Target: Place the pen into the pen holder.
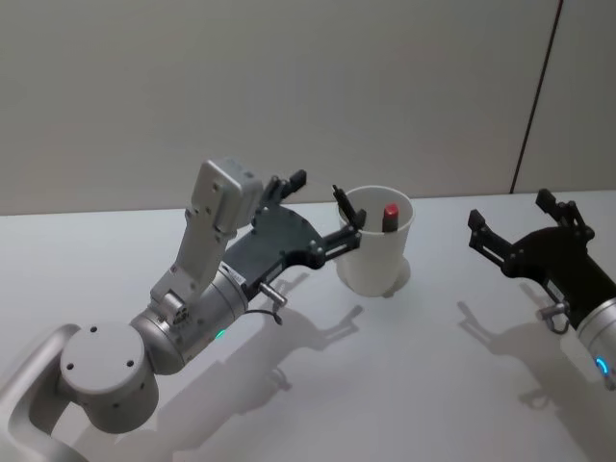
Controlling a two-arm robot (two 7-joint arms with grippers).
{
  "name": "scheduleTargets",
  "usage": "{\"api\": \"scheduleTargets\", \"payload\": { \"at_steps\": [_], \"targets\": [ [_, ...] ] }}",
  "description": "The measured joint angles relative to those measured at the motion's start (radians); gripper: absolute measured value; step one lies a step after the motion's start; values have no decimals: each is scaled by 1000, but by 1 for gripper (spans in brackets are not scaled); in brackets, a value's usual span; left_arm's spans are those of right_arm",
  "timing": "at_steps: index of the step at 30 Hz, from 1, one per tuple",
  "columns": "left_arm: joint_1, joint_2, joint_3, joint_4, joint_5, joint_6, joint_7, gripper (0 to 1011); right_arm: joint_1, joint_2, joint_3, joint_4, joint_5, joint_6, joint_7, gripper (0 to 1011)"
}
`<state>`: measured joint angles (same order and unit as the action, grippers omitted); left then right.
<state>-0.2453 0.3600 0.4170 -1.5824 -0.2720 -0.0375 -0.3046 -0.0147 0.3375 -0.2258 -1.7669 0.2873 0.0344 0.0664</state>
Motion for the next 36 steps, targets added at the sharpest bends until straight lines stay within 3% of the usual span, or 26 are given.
{"api": "scheduleTargets", "payload": {
  "at_steps": [19,26,36],
  "targets": [
    [7,19,33,-38,62,44,250,998,0,0,0,0,0,0,0,1001],
    [9,22,38,-44,71,52,290,998,0,0,0,0,0,0,0,1001],
    [9,23,38,-45,72,52,294,998,0,0,0,0,0,0,0,1001]
  ]
}}
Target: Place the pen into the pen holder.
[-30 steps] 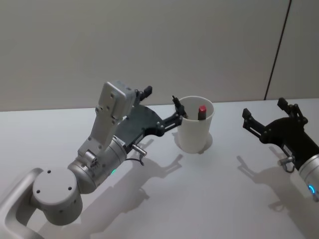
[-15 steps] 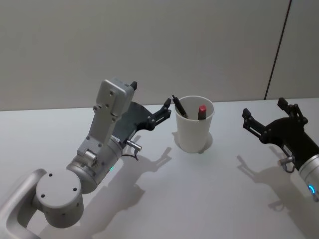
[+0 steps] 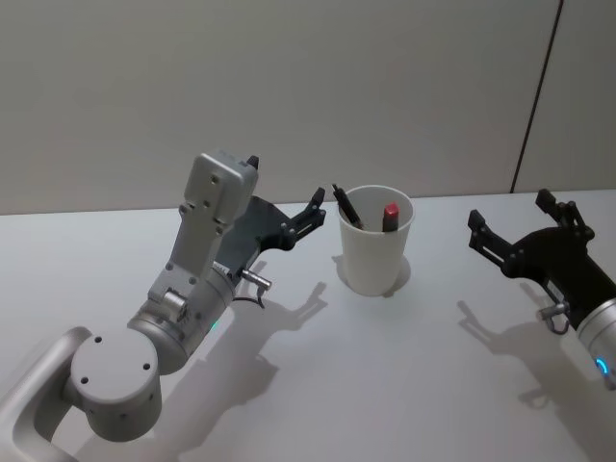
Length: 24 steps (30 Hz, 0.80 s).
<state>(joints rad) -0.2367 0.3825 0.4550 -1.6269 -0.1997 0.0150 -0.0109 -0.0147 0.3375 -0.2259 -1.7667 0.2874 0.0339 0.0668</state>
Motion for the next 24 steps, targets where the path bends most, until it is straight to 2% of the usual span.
{"api": "scheduleTargets", "payload": {
  "at_steps": [24],
  "targets": [
    [0,0,-1,1,-1,-1,0,998,0,0,0,0,0,0,0,1001]
  ]
}}
